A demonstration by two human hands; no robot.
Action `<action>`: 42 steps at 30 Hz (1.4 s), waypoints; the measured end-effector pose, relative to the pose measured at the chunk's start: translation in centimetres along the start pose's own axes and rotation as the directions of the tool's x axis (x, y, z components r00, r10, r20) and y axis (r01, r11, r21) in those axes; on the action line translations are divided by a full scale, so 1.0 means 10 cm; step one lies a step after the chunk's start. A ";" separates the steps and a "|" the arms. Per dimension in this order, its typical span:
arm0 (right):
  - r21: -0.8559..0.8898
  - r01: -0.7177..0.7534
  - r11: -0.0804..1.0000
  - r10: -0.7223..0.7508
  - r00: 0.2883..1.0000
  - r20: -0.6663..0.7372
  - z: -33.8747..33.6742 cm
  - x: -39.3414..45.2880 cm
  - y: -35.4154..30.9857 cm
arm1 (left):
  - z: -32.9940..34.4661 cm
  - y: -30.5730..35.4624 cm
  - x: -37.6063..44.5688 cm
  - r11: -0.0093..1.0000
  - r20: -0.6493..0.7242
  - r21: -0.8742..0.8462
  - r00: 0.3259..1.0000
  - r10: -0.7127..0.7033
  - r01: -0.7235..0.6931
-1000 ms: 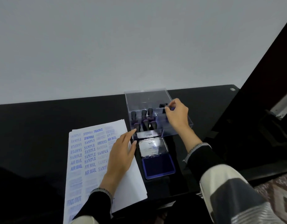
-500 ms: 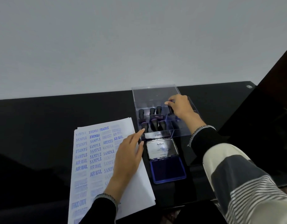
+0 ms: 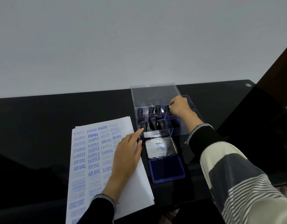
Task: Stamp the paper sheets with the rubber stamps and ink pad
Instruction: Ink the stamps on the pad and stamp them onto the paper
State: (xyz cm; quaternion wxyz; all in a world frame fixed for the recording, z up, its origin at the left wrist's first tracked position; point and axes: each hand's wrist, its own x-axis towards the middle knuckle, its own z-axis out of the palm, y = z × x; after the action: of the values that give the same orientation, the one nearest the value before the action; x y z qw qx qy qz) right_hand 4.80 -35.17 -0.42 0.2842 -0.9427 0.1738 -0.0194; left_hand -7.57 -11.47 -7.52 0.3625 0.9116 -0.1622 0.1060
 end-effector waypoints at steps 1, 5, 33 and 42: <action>0.020 -0.013 1.000 0.013 0.999 -0.040 -0.02 0.01 0.02 | 0.00 0.00 0.00 1.000 -0.002 0.001 1.000 -0.001 0.001; 0.005 -0.093 0.996 0.092 0.977 -0.192 -0.13 -0.01 0.10 | 0.00 0.00 0.00 1.000 -0.004 -0.006 1.000 -0.001 0.001; 0.586 0.048 0.809 0.145 0.950 -0.277 -0.18 -1.25 -0.15 | -0.08 0.09 -0.02 0.992 0.042 0.114 0.998 0.046 -0.050; 0.536 0.032 0.843 -0.031 0.999 -0.011 -0.06 -1.93 0.21 | -0.30 0.04 -0.29 0.999 0.087 0.022 0.995 -0.040 0.039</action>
State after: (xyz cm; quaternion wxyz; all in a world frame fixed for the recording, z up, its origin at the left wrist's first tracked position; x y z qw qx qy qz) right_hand -14.06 -30.57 0.11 0.5357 -0.8285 0.1462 -0.0726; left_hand -10.60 -9.07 -5.99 0.3480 0.9220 -0.1587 0.0606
